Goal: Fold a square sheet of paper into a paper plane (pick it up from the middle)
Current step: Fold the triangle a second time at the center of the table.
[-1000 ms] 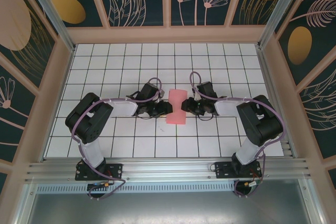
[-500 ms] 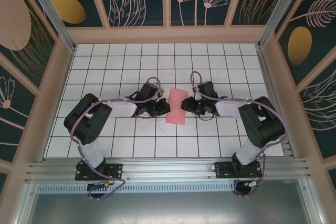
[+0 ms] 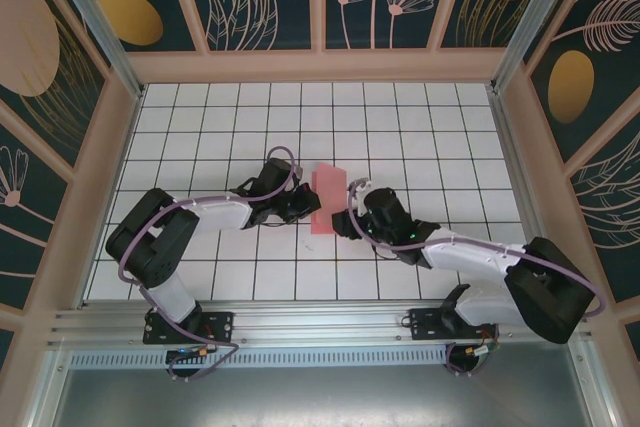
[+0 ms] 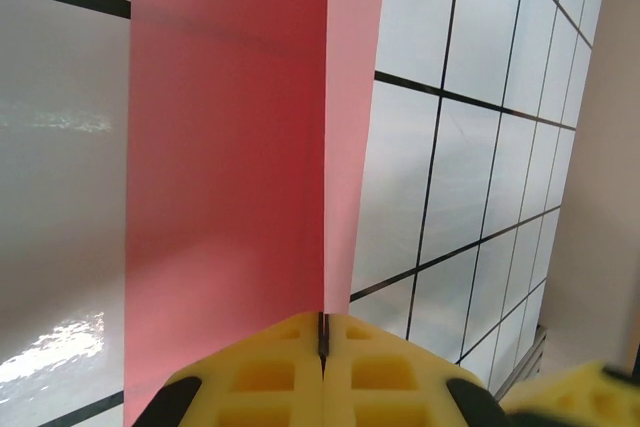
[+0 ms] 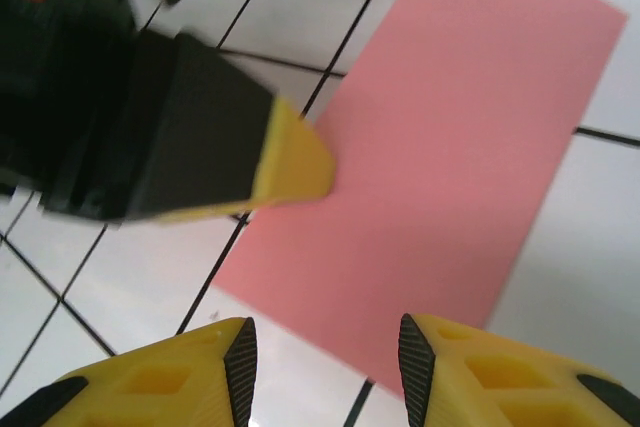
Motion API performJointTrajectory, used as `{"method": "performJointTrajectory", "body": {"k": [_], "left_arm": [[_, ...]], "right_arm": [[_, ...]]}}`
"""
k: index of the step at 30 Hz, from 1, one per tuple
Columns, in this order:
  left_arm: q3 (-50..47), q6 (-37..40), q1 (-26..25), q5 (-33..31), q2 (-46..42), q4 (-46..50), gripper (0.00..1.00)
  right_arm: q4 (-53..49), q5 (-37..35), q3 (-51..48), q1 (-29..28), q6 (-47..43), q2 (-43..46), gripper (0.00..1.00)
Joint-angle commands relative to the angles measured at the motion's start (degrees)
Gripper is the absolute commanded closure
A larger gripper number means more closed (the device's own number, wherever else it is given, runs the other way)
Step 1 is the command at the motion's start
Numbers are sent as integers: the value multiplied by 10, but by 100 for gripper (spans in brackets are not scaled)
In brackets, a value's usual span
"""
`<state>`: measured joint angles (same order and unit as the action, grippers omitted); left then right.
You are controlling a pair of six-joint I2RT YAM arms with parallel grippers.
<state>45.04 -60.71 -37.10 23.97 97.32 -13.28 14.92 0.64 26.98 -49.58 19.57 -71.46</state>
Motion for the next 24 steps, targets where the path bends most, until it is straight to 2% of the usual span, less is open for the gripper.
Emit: {"method": "performJointTrajectory", "body": {"k": [1, 7, 14, 16, 21, 24], "left_arm": [[-6, -22, -3, 3, -10, -23, 96], [-7, -23, -3, 0, -11, -20, 94], [-6, -21, -3, 4, -8, -21, 93], [-6, -21, -3, 4, -8, -19, 92], [-5, -18, -3, 2, -8, -15, 88], [-3, -15, -3, -1, -9, -11, 85]], "right_arm": [[84, -121, -8, -56, -98, -17, 55], [85, -202, 45, -116, -177, -108, 54], [101, -264, 80, -137, -203, -167, 54], [100, -279, 87, -138, -207, -177, 56], [93, -268, 91, -140, -215, -181, 64], [82, -266, 94, -140, -212, -183, 75]]}}
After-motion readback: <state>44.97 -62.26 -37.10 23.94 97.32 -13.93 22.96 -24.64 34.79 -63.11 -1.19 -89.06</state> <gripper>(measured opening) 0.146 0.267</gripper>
